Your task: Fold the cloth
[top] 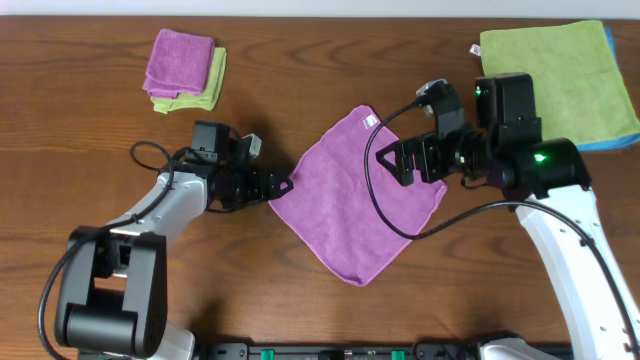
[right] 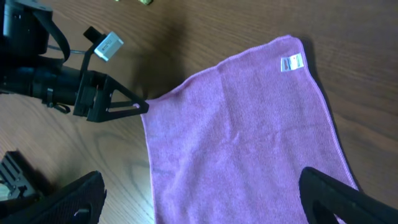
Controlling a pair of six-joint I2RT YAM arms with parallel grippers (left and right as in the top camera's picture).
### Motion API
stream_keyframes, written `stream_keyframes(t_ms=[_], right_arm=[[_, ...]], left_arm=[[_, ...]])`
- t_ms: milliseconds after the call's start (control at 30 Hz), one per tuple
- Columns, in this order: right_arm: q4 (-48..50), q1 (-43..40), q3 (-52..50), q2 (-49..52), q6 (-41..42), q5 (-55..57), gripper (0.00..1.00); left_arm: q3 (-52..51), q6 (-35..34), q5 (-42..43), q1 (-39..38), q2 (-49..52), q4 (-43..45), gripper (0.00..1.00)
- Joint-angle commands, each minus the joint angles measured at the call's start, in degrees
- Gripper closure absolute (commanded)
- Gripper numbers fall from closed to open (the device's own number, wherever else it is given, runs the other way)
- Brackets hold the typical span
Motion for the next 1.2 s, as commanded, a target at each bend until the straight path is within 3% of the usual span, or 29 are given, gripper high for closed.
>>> stream_keyframes(t_ms=[0,167,267,467,533,867,933,1167], right_arm=[[0.20,-0.26,0.15,-0.22,-0.66,0.00,0.01],[0.15,-0.26,0.15,-0.22,-0.66,-0.02,0.01],[0.15,-0.26,0.15,-0.22,-0.66,-0.02,0.01],[0.13,-0.24,0.15,-0.22,-0.66,-0.02,0.01],[0.11,-0.24,0.15,-0.22,-0.66,-0.02,0.01],[-3.15,-0.09,-1.16,-0.22,-1.57,-0.02,0.01],[-3.32,-0.09,-2.10,-0.22,-1.55,-0.02,0.01],[-2.71,-0.09,-6.12,-0.22,-1.55,-0.04,0.01]], left_arm=[[0.63,1.07,-0.59,-0.76,1.55,0.70,0.17],[0.63,1.03,-0.59,-2.25,3.26,1.31,0.21],[0.63,1.05,-0.61,-2.47,3.41,1.33,0.31],[0.63,0.98,-0.66,-2.47,3.41,2.38,0.83],[0.63,0.59,-0.90,-2.34,3.41,3.30,0.94],[1.11,-8.63,-7.13,-2.25,3.41,16.92,0.93],[1.49,-8.98,-9.20,-2.25,3.39,19.78,0.88],[4.07,-9.79,-20.76,-2.25,3.72,27.30,0.87]])
